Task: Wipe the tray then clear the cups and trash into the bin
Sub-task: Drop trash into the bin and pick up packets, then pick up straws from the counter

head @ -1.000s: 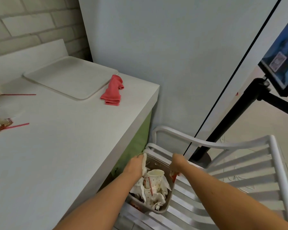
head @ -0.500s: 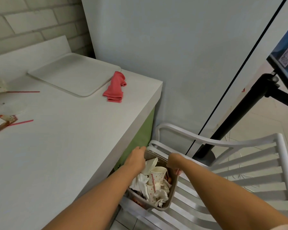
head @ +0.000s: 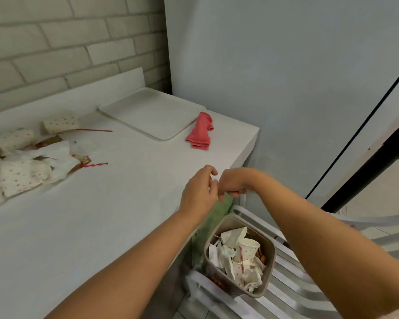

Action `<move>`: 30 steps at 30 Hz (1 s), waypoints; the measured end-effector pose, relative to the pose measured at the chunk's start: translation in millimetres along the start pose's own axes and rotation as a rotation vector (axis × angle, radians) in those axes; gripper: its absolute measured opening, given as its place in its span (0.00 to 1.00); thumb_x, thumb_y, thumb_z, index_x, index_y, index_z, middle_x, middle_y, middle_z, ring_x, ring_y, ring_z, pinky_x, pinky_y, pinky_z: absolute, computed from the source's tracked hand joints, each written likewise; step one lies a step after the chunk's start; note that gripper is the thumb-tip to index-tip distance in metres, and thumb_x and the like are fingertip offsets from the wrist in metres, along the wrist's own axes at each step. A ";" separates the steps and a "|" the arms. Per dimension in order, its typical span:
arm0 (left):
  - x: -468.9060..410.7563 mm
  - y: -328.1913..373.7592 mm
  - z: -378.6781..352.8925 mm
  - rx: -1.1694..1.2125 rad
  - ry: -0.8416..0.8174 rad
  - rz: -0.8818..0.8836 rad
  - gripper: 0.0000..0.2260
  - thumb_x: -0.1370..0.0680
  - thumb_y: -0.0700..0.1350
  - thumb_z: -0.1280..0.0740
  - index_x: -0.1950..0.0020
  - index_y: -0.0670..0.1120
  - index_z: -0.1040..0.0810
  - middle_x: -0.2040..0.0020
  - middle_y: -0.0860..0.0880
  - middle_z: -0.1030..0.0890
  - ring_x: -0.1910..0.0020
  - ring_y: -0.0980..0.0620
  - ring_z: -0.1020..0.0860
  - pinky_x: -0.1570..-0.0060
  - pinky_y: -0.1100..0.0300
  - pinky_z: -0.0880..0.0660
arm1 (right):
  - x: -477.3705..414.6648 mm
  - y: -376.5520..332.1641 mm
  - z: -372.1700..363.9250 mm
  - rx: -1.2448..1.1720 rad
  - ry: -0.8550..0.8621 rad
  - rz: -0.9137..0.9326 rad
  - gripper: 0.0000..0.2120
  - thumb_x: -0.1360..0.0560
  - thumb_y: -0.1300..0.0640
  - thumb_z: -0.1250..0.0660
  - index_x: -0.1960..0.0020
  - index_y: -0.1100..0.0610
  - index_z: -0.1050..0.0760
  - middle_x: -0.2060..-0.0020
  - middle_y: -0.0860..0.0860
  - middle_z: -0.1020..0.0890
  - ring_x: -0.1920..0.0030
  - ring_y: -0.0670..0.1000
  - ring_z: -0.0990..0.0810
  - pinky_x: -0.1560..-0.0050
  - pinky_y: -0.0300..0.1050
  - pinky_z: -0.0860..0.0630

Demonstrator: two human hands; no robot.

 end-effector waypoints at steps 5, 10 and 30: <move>12.2 -52.8 64.8 -0.099 0.125 0.122 0.09 0.22 0.40 0.38 0.42 0.46 0.30 0.45 0.49 0.30 0.48 0.52 0.28 0.50 0.61 0.26 | 2.9 -74.6 -1.3 -0.052 0.078 0.166 0.10 0.23 0.55 0.38 0.51 0.59 0.22 0.72 0.51 0.26 0.74 0.48 0.33 0.72 0.38 0.35; 44.6 -109.2 134.4 -0.221 0.163 0.268 0.09 0.22 0.40 0.37 0.42 0.45 0.29 0.41 0.47 0.31 0.43 0.48 0.28 0.45 0.57 0.27 | -8.1 -151.3 -29.0 -0.096 0.089 0.328 0.11 0.24 0.55 0.35 0.42 0.55 0.24 0.66 0.48 0.24 0.67 0.45 0.26 0.68 0.37 0.30; 209.6 -287.8 377.0 -0.501 0.444 0.735 0.10 0.24 0.36 0.37 0.44 0.40 0.23 0.40 0.41 0.28 0.39 0.43 0.30 0.40 0.52 0.31 | -2.5 -395.9 -140.2 0.193 0.101 0.651 0.16 0.24 0.55 0.35 0.38 0.58 0.25 0.43 0.52 0.26 0.45 0.52 0.26 0.51 0.37 0.32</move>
Point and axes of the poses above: each hand's wrist, its own x-axis away from the middle knuckle, its own z-axis out of the back of the hand, y = z × x, the point moved 5 cm from there along -x, towards the middle knuckle
